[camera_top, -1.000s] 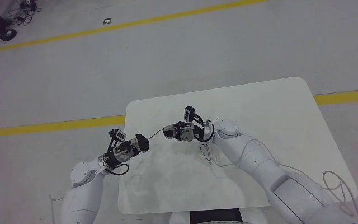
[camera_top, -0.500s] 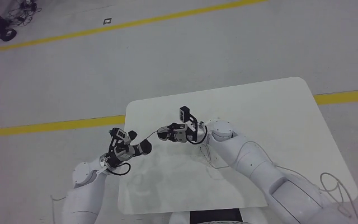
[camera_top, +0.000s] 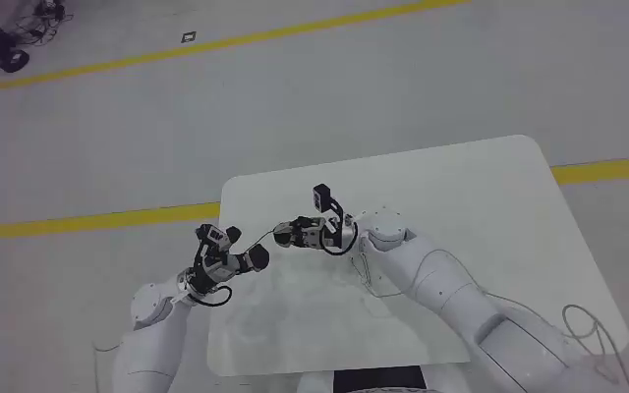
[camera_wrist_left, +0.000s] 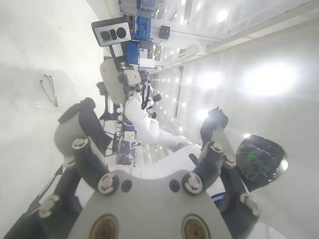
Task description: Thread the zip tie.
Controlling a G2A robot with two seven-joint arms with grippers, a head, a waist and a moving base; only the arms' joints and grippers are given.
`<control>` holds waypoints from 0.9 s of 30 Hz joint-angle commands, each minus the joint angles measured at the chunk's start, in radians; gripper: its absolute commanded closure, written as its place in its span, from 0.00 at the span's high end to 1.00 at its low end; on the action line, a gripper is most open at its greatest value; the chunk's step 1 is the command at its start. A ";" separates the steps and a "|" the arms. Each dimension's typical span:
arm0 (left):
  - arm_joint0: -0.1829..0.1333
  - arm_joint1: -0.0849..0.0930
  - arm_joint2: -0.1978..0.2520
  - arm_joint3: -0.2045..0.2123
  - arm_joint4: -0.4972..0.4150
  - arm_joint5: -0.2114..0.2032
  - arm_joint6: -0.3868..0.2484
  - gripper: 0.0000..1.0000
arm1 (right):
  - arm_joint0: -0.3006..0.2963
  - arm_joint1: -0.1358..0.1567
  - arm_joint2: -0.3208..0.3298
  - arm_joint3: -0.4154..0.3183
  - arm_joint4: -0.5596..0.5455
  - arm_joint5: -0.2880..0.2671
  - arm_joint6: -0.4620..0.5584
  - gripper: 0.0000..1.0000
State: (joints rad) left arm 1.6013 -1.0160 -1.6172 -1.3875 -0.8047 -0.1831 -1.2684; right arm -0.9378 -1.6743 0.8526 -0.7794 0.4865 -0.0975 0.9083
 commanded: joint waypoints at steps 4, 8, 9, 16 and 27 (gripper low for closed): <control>-0.001 0.001 0.001 0.006 -0.020 0.017 -0.001 1.00 | -0.034 0.013 0.003 -0.059 -0.050 0.015 -0.035 0.00; -0.002 0.003 0.002 0.006 -0.001 0.005 -0.006 1.00 | -0.050 0.022 0.009 -0.090 -0.071 0.022 -0.045 0.00; -0.002 0.003 0.002 0.006 -0.001 0.005 -0.006 1.00 | -0.050 0.022 0.009 -0.090 -0.071 0.022 -0.045 0.00; -0.002 0.003 0.011 -0.009 0.021 0.004 0.023 1.00 | -0.068 0.025 0.009 -0.116 -0.078 0.032 -0.058 0.00; 0.003 0.007 0.012 -0.005 0.016 -0.004 0.021 1.00 | -0.103 0.041 0.037 -0.172 -0.015 0.048 0.021 0.00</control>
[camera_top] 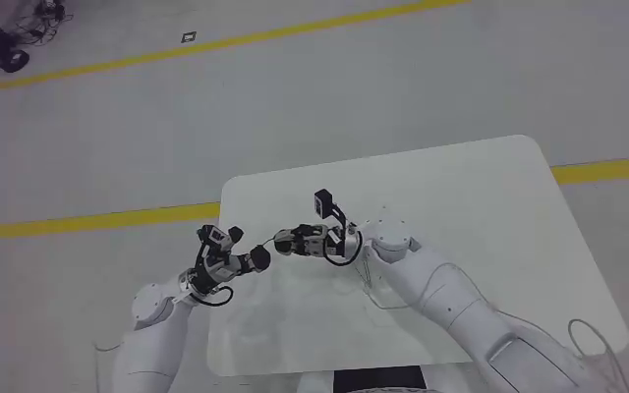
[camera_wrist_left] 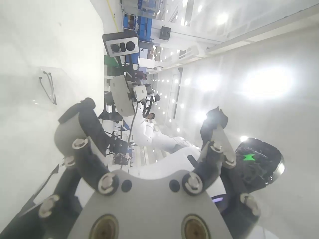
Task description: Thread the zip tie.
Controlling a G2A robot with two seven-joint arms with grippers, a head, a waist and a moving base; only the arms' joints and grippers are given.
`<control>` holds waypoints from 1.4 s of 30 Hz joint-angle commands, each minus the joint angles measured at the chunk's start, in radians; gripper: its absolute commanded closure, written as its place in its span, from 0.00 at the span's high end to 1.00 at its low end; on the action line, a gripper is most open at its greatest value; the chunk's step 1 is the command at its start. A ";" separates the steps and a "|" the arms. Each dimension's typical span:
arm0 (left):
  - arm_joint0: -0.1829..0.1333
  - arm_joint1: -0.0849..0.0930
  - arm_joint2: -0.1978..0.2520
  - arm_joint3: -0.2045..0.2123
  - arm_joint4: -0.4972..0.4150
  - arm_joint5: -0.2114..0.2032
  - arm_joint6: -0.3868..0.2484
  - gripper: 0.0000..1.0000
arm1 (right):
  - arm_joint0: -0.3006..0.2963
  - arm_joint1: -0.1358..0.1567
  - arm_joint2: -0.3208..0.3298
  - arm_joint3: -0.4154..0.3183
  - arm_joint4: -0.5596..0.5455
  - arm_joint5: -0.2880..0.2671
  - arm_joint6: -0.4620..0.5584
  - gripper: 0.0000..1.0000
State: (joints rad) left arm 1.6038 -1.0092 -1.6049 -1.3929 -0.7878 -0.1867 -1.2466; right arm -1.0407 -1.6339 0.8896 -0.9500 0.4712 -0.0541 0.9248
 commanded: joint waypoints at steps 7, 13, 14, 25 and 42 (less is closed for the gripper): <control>-0.001 0.003 0.005 0.001 -0.002 0.001 -0.008 0.93 | -0.011 0.005 0.000 -0.016 -0.008 0.007 -0.040 0.00; -0.003 0.004 0.011 0.004 -0.002 0.002 -0.009 0.70 | -0.014 0.004 -0.010 -0.022 -0.005 0.009 -0.065 0.00; -0.004 0.005 0.012 0.005 -0.002 0.002 -0.009 0.67 | -0.014 0.004 -0.011 -0.022 -0.006 0.009 -0.067 0.00; -0.010 0.008 0.018 0.015 0.004 0.004 -0.010 0.41 | -0.006 0.009 -0.022 -0.020 -0.036 0.011 -0.083 0.00; -0.020 0.013 0.035 0.030 0.015 0.007 -0.002 0.20 | 0.007 0.018 -0.027 -0.016 -0.042 -0.003 -0.036 0.00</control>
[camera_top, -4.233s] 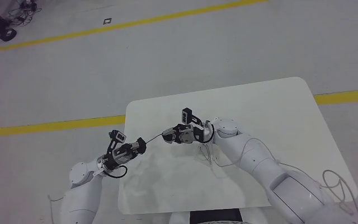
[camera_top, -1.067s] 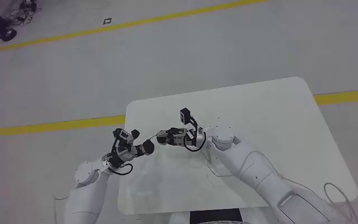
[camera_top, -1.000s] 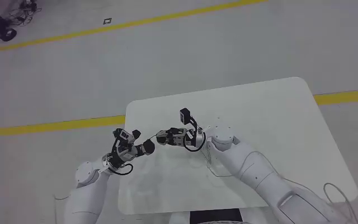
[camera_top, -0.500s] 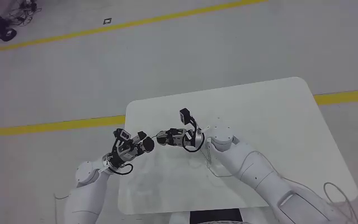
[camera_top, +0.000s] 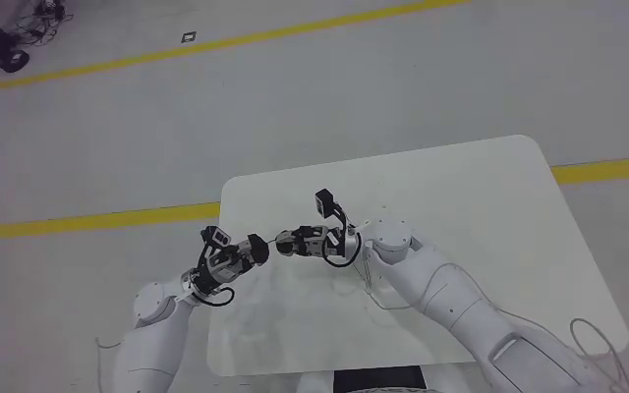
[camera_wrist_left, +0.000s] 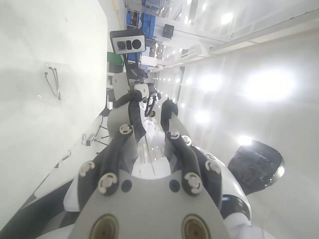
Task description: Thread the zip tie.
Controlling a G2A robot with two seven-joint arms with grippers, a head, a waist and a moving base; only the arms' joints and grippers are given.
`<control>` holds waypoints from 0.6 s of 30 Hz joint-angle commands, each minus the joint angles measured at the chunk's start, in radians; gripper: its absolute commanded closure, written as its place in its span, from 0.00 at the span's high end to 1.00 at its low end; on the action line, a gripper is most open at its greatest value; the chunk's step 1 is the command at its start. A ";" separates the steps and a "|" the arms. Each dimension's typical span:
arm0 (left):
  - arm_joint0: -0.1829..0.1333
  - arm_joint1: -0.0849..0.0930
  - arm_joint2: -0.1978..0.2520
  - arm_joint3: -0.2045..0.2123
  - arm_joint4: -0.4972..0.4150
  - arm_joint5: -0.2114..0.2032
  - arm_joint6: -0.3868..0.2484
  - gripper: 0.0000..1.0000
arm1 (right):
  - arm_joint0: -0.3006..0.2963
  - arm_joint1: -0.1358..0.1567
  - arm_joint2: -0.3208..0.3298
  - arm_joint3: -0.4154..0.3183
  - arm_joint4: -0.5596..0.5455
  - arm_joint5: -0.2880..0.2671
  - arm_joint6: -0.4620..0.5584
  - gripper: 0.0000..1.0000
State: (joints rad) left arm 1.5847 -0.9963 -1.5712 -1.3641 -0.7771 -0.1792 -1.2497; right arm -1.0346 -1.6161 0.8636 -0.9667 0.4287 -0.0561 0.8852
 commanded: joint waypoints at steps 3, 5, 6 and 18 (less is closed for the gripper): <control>-0.004 0.001 0.006 0.005 0.011 -0.002 0.004 0.18 | 0.005 0.001 -0.003 0.003 0.000 -0.007 0.015 0.00; -0.006 0.002 0.009 0.007 0.012 -0.003 0.005 0.16 | 0.008 0.001 -0.006 0.005 -0.001 -0.008 0.021 0.00; -0.008 0.002 0.010 0.008 0.013 -0.003 0.006 0.14 | 0.010 0.002 -0.006 0.006 -0.002 -0.009 0.022 0.00; -0.023 0.004 0.024 0.021 0.013 -0.007 0.015 0.13 | 0.010 -0.001 -0.011 0.009 0.011 -0.015 -0.036 0.00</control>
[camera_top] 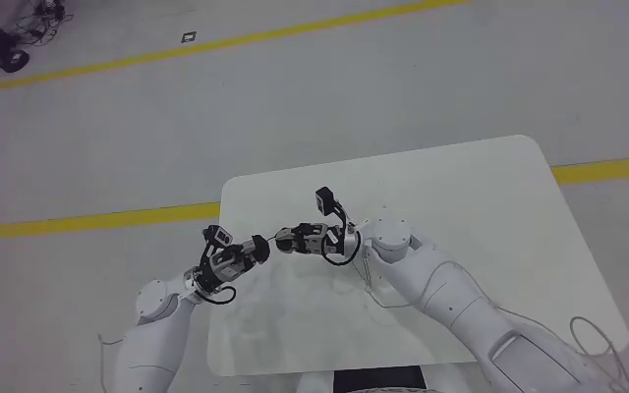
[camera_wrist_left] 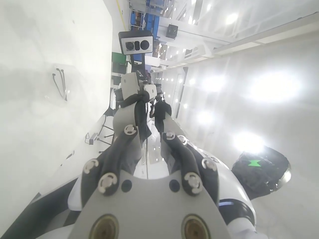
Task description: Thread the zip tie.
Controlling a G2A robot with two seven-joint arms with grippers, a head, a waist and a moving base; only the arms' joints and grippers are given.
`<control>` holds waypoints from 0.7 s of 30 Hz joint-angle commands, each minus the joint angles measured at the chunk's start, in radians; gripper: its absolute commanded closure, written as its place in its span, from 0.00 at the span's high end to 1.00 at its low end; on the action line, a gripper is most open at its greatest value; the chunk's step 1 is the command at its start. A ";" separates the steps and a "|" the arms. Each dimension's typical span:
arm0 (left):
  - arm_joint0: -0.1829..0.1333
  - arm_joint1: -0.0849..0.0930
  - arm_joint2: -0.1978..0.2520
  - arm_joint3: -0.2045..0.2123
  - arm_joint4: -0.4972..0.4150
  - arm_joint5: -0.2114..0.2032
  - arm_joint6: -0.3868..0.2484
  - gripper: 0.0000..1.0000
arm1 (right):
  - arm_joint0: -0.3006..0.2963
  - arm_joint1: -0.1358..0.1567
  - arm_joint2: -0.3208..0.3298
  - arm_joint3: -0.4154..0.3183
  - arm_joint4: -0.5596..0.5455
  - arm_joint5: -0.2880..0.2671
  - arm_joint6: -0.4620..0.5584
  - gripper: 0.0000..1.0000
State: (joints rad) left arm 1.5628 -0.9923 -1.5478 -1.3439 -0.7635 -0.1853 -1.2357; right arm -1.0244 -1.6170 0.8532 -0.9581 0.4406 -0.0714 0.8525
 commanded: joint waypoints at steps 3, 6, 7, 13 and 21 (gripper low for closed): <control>-0.002 0.001 0.003 0.003 0.000 -0.002 0.003 0.13 | 0.002 0.000 -0.005 -0.001 -0.007 0.003 -0.010 0.00; -0.004 0.002 0.004 0.004 0.001 -0.004 0.006 0.14 | 0.005 0.000 -0.008 -0.001 -0.013 0.006 -0.014 0.00; -0.005 0.002 0.005 0.004 0.002 -0.004 0.007 0.14 | 0.006 0.000 -0.009 -0.001 -0.013 0.005 -0.016 0.00; -0.008 0.004 0.010 0.006 0.005 -0.006 0.010 0.11 | 0.010 0.000 -0.013 0.001 -0.016 0.006 -0.015 0.00; -0.011 0.005 0.016 0.011 0.001 -0.002 0.016 0.09 | 0.013 0.000 -0.019 0.003 -0.014 -0.002 0.004 0.00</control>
State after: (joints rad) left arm 1.5521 -0.9871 -1.5329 -1.3331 -0.7620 -0.1880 -1.2201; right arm -1.0114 -1.6169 0.8350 -0.9545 0.4262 -0.0728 0.8541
